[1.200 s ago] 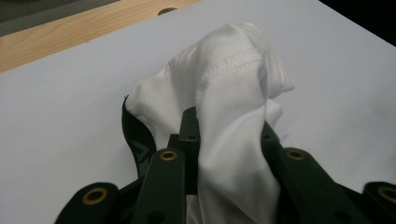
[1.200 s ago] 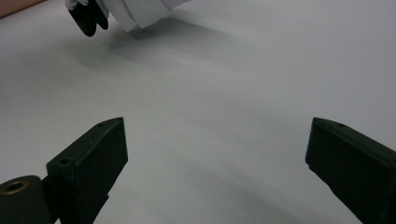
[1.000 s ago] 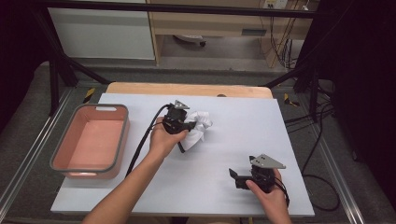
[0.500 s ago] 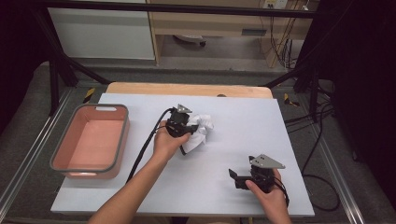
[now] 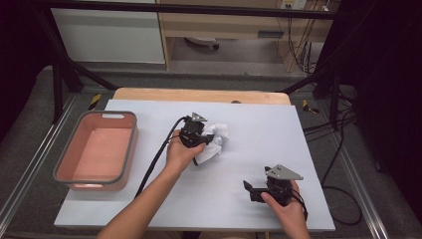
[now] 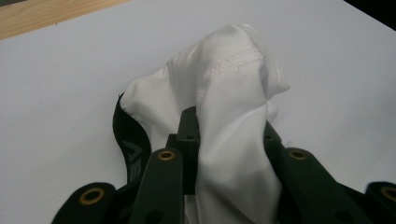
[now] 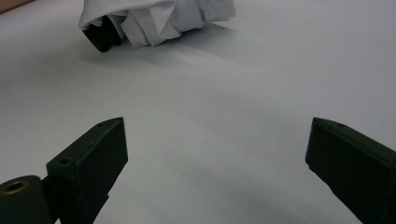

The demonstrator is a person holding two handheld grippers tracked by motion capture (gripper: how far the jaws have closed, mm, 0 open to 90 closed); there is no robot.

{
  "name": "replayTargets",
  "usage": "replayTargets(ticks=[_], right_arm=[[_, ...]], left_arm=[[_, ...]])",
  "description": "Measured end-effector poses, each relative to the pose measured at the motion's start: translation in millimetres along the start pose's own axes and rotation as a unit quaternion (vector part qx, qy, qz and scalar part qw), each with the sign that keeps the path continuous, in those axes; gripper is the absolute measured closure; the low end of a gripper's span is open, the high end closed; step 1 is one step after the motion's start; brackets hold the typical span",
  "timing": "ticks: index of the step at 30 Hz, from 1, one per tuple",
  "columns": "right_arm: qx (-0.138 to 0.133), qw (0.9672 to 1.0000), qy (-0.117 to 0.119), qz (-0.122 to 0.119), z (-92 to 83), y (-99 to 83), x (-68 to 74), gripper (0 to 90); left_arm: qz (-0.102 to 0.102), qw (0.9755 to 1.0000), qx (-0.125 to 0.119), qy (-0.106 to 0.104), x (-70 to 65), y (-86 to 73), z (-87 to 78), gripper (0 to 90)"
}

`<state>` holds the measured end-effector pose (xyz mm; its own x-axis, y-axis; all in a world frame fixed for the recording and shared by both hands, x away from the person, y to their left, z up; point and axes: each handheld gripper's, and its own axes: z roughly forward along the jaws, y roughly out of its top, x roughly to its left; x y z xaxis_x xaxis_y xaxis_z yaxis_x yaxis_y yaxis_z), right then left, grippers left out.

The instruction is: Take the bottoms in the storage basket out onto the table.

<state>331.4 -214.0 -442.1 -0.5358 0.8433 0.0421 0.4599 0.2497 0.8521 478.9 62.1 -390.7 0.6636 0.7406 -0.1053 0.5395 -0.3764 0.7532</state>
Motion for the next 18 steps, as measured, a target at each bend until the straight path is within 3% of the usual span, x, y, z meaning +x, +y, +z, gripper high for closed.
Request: replayTargets(ticks=[18], right_arm=[[0.001,1.0000,0.001,0.000,0.9,0.2,-0.1,5.9]], left_arm=[[0.016,0.9998,0.008,-0.004,-12.2,-5.6,6.0,69.1]])
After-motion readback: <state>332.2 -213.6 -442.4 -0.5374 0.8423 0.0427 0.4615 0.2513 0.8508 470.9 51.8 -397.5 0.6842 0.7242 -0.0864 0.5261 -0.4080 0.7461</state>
